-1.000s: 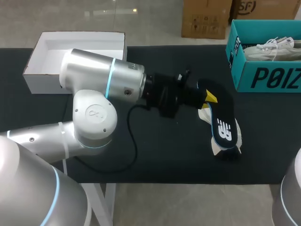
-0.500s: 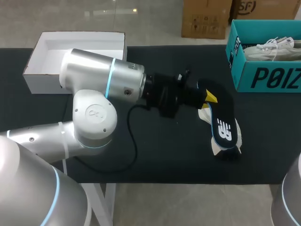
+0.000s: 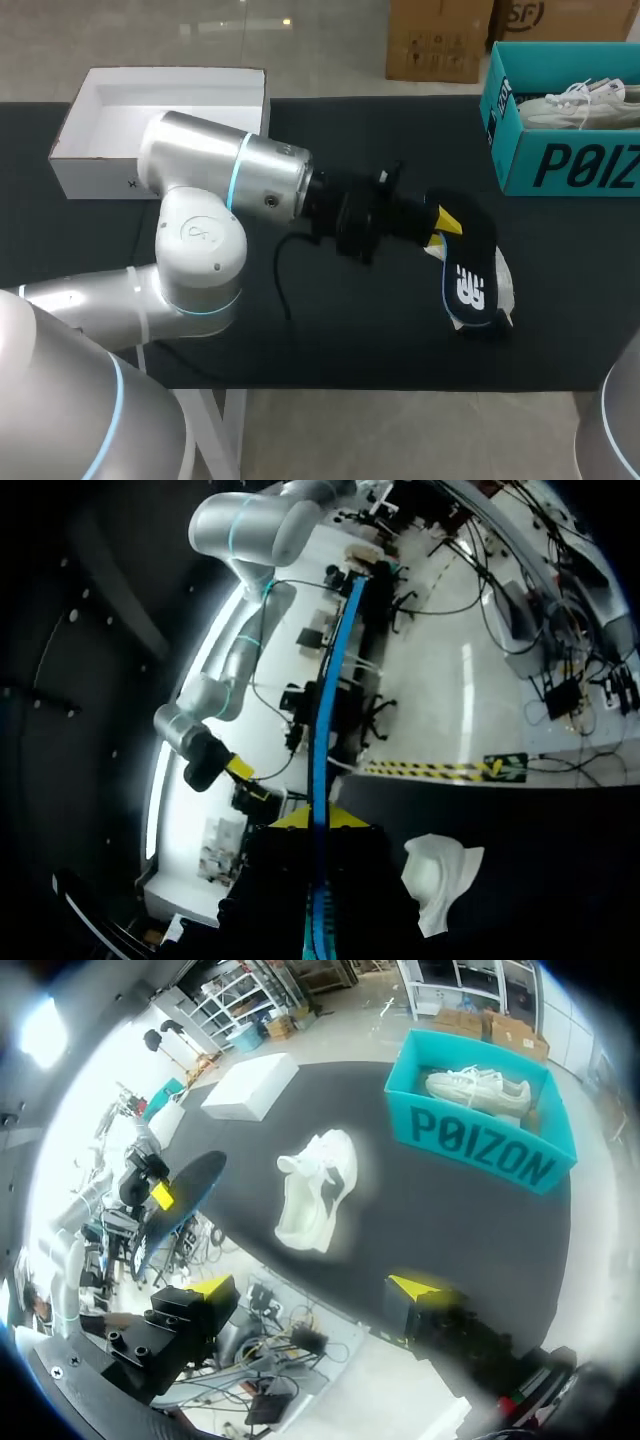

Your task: Take the shoe out of the shoebox, open the shoe tongue, remove and reinsert the insole, then place the shoe into the shoebox

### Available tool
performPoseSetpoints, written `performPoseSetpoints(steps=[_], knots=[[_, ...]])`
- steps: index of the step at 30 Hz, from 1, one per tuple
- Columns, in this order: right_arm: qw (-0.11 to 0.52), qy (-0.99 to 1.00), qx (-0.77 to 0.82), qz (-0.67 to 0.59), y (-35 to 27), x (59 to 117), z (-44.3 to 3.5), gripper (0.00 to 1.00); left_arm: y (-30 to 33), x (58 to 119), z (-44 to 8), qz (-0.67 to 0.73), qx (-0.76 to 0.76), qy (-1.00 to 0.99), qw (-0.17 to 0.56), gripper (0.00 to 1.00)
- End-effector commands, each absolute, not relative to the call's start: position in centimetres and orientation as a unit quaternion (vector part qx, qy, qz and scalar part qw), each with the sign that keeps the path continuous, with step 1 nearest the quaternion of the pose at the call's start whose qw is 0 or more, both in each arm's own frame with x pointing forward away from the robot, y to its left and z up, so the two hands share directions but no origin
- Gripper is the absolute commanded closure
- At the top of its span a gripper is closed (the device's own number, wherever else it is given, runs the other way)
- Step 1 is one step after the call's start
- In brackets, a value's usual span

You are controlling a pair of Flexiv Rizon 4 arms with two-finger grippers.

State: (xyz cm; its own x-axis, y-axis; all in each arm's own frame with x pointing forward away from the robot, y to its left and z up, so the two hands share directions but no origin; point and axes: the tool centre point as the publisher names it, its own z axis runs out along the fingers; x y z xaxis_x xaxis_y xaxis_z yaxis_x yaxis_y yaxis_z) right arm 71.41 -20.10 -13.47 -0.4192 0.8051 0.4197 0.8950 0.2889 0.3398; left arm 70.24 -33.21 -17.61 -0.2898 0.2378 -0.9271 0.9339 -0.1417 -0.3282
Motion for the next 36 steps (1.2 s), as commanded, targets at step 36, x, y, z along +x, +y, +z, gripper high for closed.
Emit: performPoseSetpoints(steps=[36], knots=[[0.084,-0.799,-0.533,-0.268,-20.2,71.4,-13.5,0.0,-37.7,67.9,-23.7,-0.627,0.428,0.62,0.2,1.0]])
